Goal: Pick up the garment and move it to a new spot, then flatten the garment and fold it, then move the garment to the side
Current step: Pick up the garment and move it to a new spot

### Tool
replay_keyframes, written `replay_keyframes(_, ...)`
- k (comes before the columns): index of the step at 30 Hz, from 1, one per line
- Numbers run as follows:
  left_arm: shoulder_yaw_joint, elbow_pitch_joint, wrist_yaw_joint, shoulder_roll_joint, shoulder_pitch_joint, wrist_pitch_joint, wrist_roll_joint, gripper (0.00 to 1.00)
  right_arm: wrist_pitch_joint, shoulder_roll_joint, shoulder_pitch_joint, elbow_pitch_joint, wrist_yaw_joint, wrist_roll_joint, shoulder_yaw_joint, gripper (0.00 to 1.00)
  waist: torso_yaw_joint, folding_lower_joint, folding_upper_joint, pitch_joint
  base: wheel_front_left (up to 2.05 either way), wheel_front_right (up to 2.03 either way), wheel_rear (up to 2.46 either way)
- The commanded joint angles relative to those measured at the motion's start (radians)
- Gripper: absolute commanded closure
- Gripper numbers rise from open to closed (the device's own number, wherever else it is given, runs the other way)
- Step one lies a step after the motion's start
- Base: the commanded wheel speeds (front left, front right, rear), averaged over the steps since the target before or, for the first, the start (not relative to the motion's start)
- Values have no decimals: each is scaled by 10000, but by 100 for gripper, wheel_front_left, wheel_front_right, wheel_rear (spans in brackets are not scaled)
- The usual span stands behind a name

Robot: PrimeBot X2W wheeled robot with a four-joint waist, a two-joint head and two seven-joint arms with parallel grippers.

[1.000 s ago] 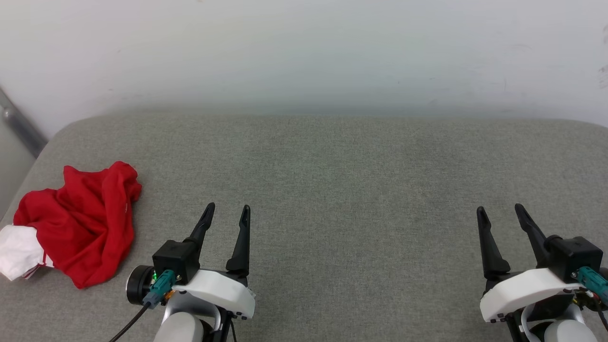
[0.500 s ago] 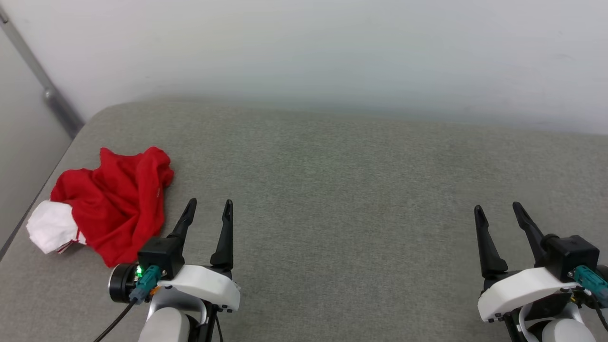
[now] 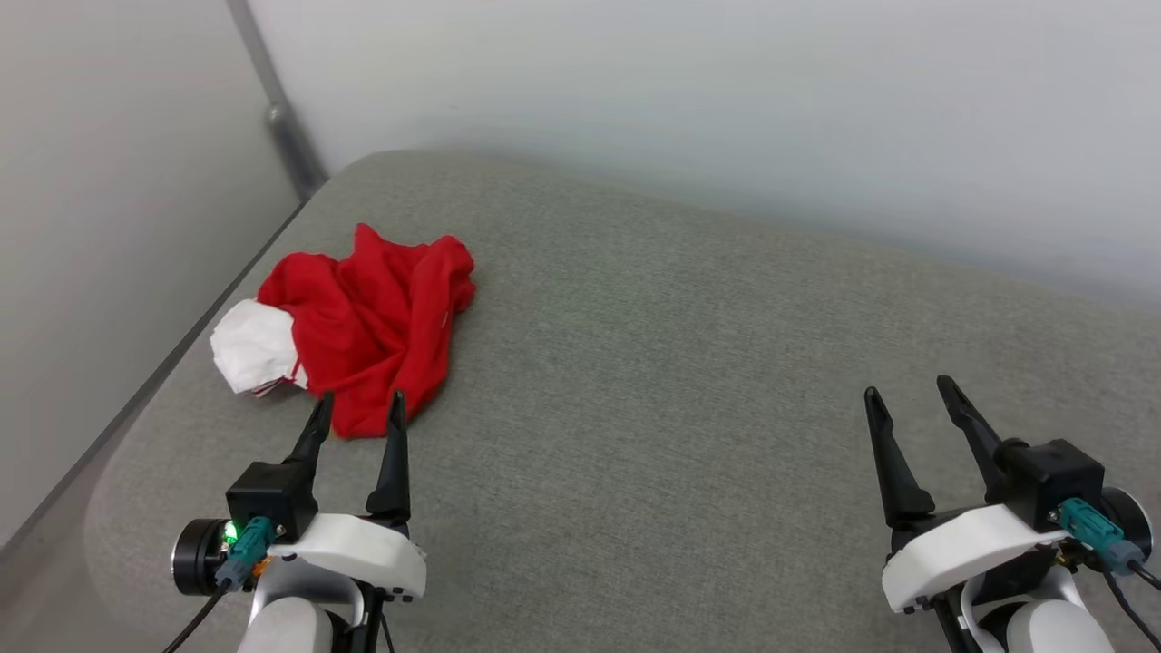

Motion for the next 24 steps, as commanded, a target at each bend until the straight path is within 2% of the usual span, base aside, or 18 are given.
replay_keyframes(1,80,-13,-20,59,58,-27,92,0,12,11,-152,-68,-3,-6,50,0,508,0,0,69,0,0,0)
replay_keyframes(6,198,-90,-89,26,60,-27,36,0,0,11,-264,-142,-3,21,151,0,1021,0,0,131,0,0,0)
replay_keyframes(11,287,-138,-105,-11,30,-27,-22,0,53,11,-326,-186,-5,28,243,0,1166,0,0,182,0,0,0)
replay_keyframes(18,397,-36,-62,-32,-398,-27,-73,0,151,11,-468,-286,-3,23,357,0,995,0,0,398,0,0,0)
replay_keyframes(24,461,552,-143,166,-1799,-27,-117,0,322,10,-685,-513,-3,-135,407,0,582,0,0,941,0,0,0)
